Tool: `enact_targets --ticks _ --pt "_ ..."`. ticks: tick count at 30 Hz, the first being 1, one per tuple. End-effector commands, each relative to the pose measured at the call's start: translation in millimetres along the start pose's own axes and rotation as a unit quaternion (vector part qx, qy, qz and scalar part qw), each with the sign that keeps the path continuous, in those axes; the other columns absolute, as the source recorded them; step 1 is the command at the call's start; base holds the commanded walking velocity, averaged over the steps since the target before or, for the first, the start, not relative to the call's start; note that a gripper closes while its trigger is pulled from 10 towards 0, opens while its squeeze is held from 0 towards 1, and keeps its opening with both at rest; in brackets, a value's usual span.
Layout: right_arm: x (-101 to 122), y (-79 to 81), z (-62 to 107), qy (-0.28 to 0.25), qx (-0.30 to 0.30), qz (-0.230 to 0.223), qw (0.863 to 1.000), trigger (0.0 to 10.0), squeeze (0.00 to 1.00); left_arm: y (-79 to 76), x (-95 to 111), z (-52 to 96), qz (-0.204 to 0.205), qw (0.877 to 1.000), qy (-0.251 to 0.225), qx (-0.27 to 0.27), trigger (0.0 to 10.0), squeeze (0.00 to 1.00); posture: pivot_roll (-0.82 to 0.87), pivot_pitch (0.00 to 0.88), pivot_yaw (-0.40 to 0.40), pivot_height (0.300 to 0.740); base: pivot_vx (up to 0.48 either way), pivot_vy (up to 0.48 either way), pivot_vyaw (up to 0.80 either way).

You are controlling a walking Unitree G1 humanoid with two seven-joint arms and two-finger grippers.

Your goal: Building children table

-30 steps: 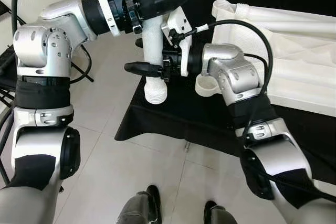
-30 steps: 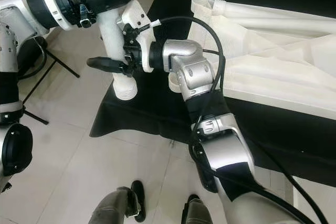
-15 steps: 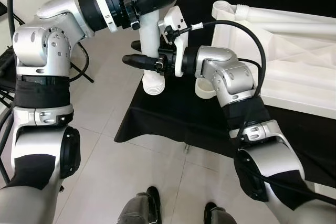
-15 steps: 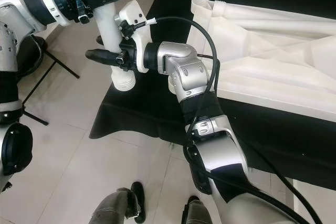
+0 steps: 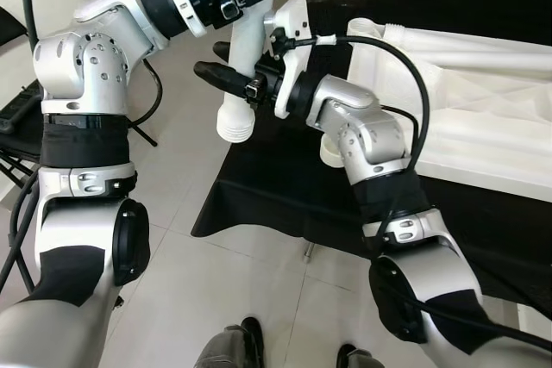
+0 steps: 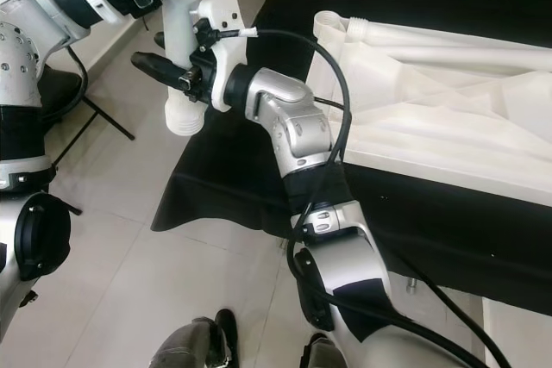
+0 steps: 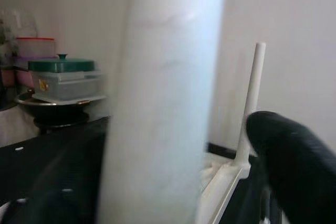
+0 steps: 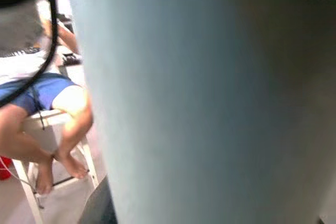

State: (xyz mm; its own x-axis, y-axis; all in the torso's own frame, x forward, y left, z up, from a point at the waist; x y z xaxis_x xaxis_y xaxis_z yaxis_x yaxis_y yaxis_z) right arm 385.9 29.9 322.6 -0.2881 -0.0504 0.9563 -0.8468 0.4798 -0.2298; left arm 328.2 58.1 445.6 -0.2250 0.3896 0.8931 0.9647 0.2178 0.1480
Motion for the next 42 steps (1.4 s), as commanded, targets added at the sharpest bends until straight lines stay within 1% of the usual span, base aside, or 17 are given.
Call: enact_targets --ticks 1,3,7,8,9,10,12,14,15,16,17,18,26,33,38,41,42 --pt "-15 10.7 -5.7 0.024 0.008 -0.01 1.0 0.0 0.0 -14.9 10 -5.9 -0.011 0.999 -0.015 -0.03 10.0 1.0 0.03 0.14 0.044 0.74 0.0 0.0 0.0" --pt "-23 -4.3 4.4 0.035 -0.037 -0.015 0.999 0.0 0.0 -10.3 31 13.1 -0.049 0.998 -0.036 0.018 10.0 1.0 0.03 0.137 0.034 0.74 0.0 0.0 0.0" --pt "-26 -9.4 8.0 0.038 -0.052 -0.017 0.998 0.0 0.0 -8.9 37 18.9 -0.064 0.996 -0.042 0.036 10.0 1.0 0.03 0.137 0.034 0.74 0.0 0.0 0.0" --pt "-29 -18.9 13.3 0.041 -0.079 -0.016 0.996 0.0 0.0 -1.7 46 25.6 -0.087 0.991 -0.052 0.083 10.0 1.0 0.03 0.137 0.029 0.74 0.0 0.0 0.0" --pt "-32 -46.1 27.4 0.043 -0.158 -0.016 0.986 0.0 0.0 29.6 58 51.7 -0.147 0.958 -0.049 0.242 10.0 1.0 0.03 0.142 0.028 0.74 0.0 0.0 0.0" --pt "-32 -46.1 27.4 0.043 -0.158 -0.016 0.986 0.0 0.0 29.6 58 51.7 -0.147 0.958 -0.049 0.242 10.0 1.0 0.03 0.142 0.028 0.74 0.0 0.0 0.0" --pt "-33 -60.0 35.9 0.042 -0.2 -0.017 0.979 0.0 0.0 46.9 63 71.6 -0.177 0.926 -0.043 0.33 10.0 1.0 0.03 0.143 0.028 0.74 0.0 0.0 0.0" --pt "-33 -60.0 35.9 0.042 -0.2 -0.017 0.979 0.0 0.0 46.9 63 71.6 -0.177 0.926 -0.043 0.33 10.0 1.0 0.03 0.143 0.028 0.74 0.0 0.0 0.0" --pt "-32 -63.8 38.8 0.038 -0.21 -0.021 0.977 0.0 0.0 51.1 58 79.8 -0.19 0.916 -0.028 0.353 10.0 0.0 0.03 0.147 0.028 0.74 0.0 0.0 0.0" --pt "-30 -68.0 42.1 0.03 -0.226 -0.026 0.973 6.4 0.0 51.7 52 87.8 -0.196 0.911 -0.016 0.364 10.0 0.0 0.03 0.149 0.029 0.74 0.0 0.0 0.0" --pt "-30 -68.0 42.1 0.03 -0.226 -0.026 0.973 6.4 0.0 51.7 52 87.8 -0.196 0.911 -0.016 0.364 10.0 0.0 0.03 0.149 0.029 0.74 0.0 0.0 0.0" --pt "-27 -72.6 45.9 0.018 -0.243 -0.033 0.969 10.0 0.0 49.9 44 95.5 -0.193 0.91 -0.004 0.367 10.0 0.0 0.03 0.15 0.031 0.74 0.48 0.0 0.0" --pt "-20 -84.3 60.3 -0.021 -0.293 -0.054 0.954 10.0 0.0 45.2 27 123.9 -0.172 0.885 -0.015 0.432 10.0 0.0 0.03 0.15 0.03 0.74 0.36 0.0 0.0" --pt "-26 -91.2 83.7 -0.038 -0.339 -0.056 0.938 10.0 0.0 29.2 -47 150.3 -0.157 0.864 0.071 0.474 10.0 0.0 0.03 0.14 0.028 0.74 0.0 0.0 0.0" --pt "-31 -89.3 88.8 -0.031 -0.346 -0.047 0.937 10.0 0.0 22.5 -63 156.3 -0.152 0.859 0.093 0.48 10.0 0.0 0.03 0.127 0.028 0.74 0.0 0.0 0.0" --pt "-49 -74.8 101.3 -0.014 -0.362 -0.032 0.931 10.0 0.0 -2.9 -108 181.7 -0.103 0.843 0.119 0.514 10.0 0.0 0.04 0.098 0.025 0.74 0.0 0.0 0.0" --pt "-49 -74.8 101.3 -0.014 -0.362 -0.032 0.931 10.0 0.0 -2.9 -108 181.7 -0.103 0.843 0.119 0.514 10.0 0.0 0.04 0.098 0.025 0.74 0.0 0.0 0.0"
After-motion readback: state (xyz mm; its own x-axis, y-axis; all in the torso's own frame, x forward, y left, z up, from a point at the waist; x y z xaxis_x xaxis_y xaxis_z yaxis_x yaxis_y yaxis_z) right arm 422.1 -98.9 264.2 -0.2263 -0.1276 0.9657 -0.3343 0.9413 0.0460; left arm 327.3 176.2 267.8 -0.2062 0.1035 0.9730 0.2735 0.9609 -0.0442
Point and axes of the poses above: a point about 5 cm out from each wrist's last joint towards the gripper, its own z axis pointing back from the gripper into the wrist, its own x axis along the axis of the wrist's last joint, y = z × x, the point moved 6 cm from there along -z, pointing out of the wrist towards the gripper, and after that the axes turned 6 degrees about z, right-handed, at the moved point
